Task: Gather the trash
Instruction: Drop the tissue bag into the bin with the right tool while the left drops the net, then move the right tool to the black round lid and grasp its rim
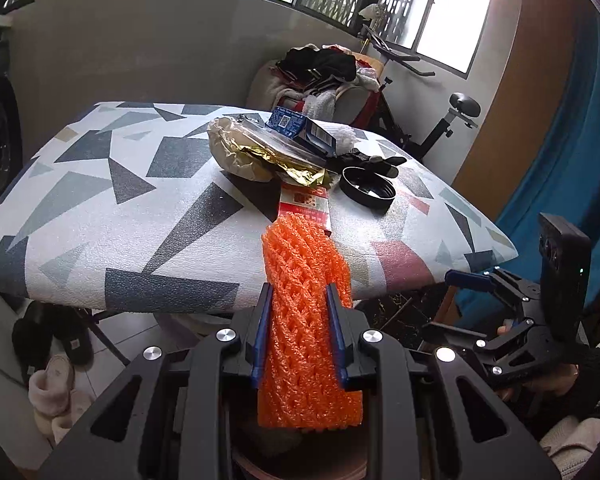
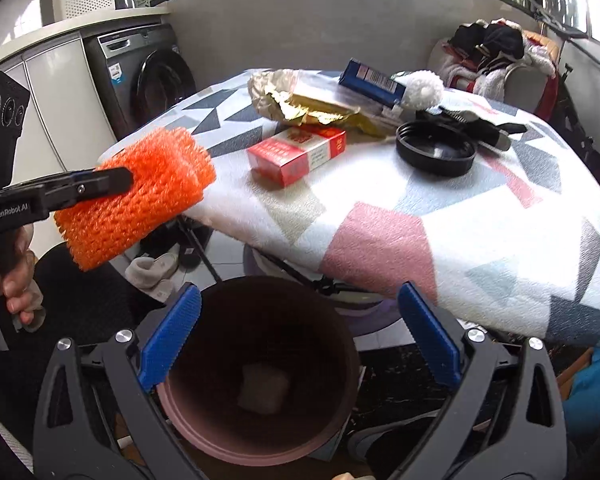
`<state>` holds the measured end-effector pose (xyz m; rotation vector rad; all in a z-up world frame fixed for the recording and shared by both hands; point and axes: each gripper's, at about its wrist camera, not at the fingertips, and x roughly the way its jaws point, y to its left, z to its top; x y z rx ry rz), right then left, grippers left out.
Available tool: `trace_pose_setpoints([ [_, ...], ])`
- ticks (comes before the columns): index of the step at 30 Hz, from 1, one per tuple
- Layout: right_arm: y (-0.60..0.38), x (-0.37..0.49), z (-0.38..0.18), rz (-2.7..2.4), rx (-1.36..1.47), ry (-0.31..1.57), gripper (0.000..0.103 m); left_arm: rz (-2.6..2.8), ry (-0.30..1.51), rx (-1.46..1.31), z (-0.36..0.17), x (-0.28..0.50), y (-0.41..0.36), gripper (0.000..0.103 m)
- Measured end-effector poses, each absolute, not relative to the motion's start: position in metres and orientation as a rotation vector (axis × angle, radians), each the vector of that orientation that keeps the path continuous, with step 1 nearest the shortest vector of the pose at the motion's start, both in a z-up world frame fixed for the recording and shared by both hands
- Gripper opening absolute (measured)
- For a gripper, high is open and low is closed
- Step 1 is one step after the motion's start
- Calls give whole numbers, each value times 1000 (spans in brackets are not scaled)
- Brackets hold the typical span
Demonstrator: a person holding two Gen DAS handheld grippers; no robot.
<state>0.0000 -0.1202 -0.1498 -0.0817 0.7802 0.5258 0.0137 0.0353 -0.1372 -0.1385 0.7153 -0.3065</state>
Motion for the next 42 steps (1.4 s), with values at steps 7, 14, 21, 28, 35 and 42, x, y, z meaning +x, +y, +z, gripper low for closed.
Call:
trace_pose_setpoints([
  [7,-139,8,-145,442,-61,744,97,-379,753,21,-144,13,-1,26],
  [14,-144,8,-150,409,-50,746,97,-394,788,40,-152,16,-7,28],
  [21,-145,8,-152,393,-49,754,97,-326,807,13,-154,22,2,81],
  [28,-146,9,-154,381,-45,759,97,-230,818,-6,-156,26,14,97],
  [35,-147,10,-154,373,-42,760,97,-232,818,-4,-156,26,14,97],
  [42,-148,10,-154,371,-39,763,97,-198,817,-15,-156,27,18,97],
])
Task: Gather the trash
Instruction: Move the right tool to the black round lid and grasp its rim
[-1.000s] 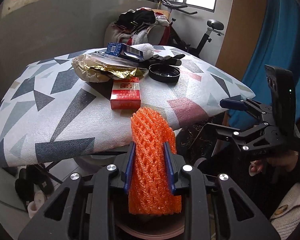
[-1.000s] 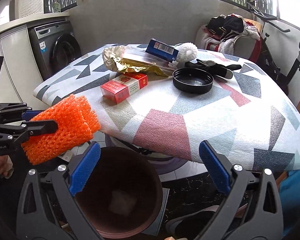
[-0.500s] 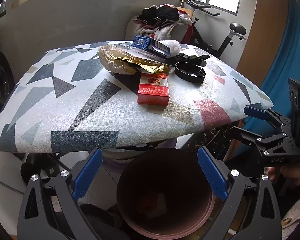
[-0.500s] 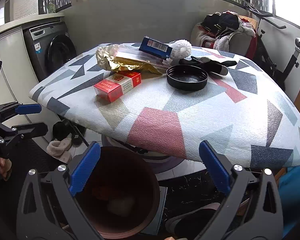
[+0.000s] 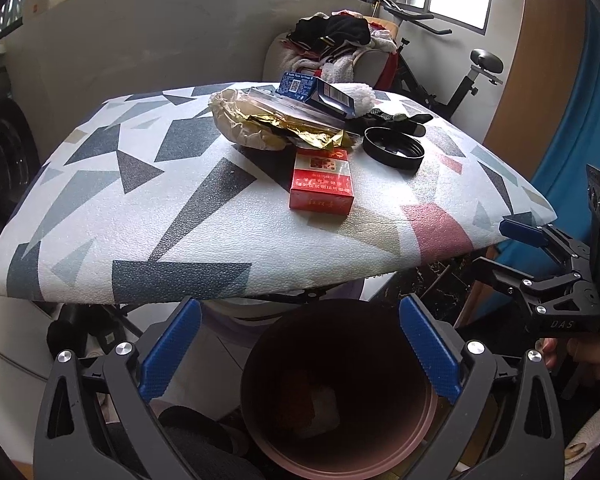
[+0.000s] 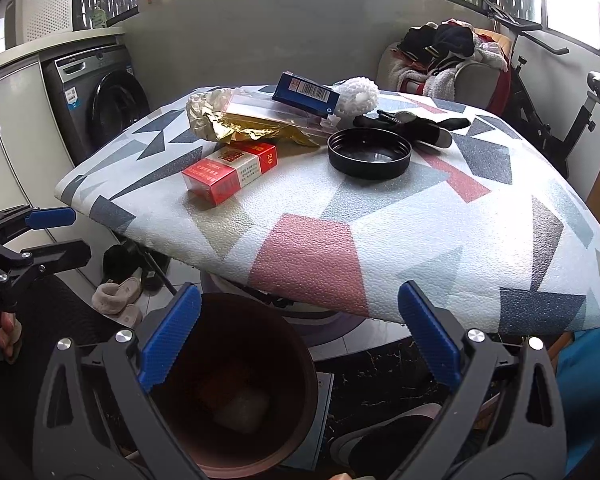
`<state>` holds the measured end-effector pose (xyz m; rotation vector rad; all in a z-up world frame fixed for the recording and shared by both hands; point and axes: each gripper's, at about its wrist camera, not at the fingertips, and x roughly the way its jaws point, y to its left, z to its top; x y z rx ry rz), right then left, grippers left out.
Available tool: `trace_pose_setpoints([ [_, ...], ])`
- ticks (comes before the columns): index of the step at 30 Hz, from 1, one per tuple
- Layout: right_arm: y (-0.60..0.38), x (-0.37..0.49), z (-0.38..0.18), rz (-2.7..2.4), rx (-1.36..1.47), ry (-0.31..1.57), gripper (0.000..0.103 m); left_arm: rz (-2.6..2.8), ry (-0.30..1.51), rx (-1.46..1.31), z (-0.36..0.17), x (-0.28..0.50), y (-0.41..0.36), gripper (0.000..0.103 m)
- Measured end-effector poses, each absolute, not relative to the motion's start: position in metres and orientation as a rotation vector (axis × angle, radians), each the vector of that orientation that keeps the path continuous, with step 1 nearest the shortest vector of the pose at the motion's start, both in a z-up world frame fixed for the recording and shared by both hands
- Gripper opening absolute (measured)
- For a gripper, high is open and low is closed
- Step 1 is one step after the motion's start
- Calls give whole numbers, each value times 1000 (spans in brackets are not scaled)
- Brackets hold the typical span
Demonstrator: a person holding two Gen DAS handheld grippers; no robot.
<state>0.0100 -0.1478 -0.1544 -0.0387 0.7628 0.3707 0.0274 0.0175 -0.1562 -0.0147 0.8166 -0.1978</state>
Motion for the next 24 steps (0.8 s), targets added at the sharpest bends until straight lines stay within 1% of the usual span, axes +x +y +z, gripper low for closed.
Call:
trace_pose_setpoints([
  [15,-154,17,-154,342,-12,769,97,-183,804,-13,-154,27,19,97],
  [20,-158,38,-147,332,-25,769,97,-155,801,-55,-152,30,28,97],
  [24,-162,71,-140,329,-29,777,97,-139,791,-76,-148,34,33,97],
])
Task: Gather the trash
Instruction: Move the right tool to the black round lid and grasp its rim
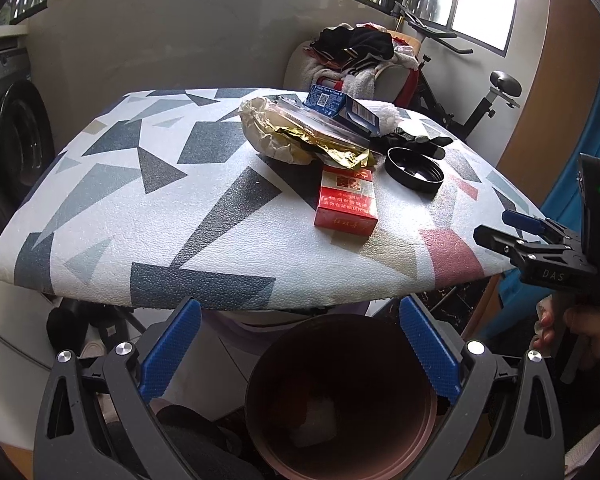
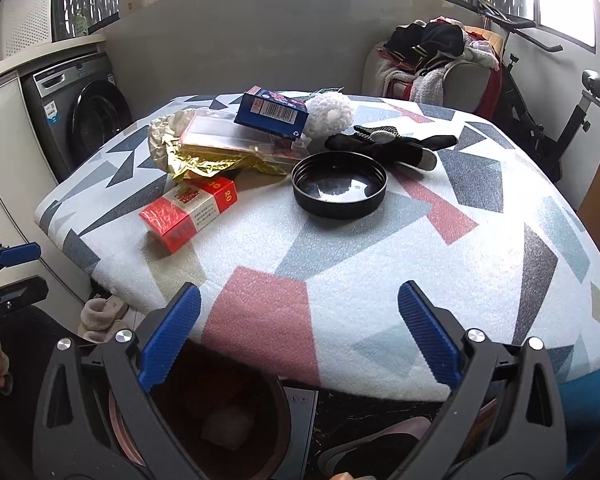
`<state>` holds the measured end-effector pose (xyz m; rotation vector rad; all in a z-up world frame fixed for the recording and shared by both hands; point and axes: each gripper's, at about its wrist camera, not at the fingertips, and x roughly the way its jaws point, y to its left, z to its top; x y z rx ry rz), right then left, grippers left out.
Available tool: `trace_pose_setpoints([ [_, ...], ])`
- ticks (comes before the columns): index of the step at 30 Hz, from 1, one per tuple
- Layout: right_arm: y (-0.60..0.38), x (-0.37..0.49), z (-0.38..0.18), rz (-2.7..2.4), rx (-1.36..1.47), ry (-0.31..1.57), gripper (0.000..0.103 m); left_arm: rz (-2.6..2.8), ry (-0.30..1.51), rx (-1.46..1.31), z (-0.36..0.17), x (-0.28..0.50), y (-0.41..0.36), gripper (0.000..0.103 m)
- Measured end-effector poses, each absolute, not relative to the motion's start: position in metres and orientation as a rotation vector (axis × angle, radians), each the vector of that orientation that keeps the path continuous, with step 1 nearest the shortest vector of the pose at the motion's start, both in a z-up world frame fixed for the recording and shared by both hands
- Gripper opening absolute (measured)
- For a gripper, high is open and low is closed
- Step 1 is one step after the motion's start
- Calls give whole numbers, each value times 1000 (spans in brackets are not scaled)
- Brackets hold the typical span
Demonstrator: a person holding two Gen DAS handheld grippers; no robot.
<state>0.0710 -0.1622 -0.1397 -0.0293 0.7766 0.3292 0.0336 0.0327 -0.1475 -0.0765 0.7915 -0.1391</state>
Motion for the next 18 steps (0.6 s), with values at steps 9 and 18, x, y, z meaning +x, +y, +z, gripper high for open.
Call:
trace_pose_setpoints([
  [9,-159,167,-138,299,-21,849,97,-160,776,-21,-146,50,16,97],
  [18,-138,227,-157,272,-96,943,97,-132,777,-80,-148,74,31,97],
])
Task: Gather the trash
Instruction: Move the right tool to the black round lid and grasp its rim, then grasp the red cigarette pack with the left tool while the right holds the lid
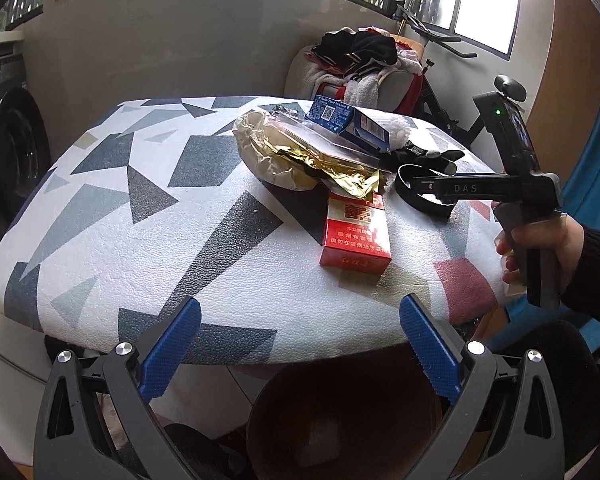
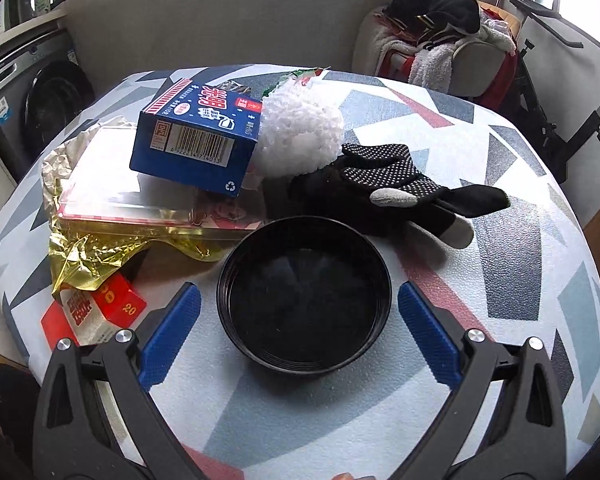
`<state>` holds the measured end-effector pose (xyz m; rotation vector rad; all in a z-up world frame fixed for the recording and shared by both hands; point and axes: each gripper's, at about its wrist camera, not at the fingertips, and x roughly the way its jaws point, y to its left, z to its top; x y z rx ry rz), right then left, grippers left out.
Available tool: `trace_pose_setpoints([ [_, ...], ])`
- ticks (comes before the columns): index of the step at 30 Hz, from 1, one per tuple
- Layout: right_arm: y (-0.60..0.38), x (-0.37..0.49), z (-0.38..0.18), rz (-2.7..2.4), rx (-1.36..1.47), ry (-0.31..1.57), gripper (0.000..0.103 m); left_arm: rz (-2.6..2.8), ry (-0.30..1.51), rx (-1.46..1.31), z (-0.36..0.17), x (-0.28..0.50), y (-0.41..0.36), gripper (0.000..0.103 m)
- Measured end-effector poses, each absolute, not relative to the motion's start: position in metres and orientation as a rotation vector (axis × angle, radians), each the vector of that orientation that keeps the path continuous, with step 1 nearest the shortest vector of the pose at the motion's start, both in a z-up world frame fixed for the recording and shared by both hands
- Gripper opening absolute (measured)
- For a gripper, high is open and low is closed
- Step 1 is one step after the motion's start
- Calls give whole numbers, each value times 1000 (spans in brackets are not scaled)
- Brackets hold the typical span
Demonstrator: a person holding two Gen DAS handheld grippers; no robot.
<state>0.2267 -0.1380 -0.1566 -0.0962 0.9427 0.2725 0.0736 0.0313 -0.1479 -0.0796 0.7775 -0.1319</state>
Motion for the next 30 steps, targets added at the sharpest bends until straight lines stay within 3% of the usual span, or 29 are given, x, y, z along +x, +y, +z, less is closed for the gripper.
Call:
trace_pose_setpoints([
  [17,-145,247,-177,222,-70,1018,97,-130,793,-97,-157,87,29,97],
  [18,-147,246,-176,229,-63,1010,93,-130,795,-99,-157,89,29,97],
  [30,-167,206,-141,319,24,880,93,-269,846,-72,-152,150,-12,97],
])
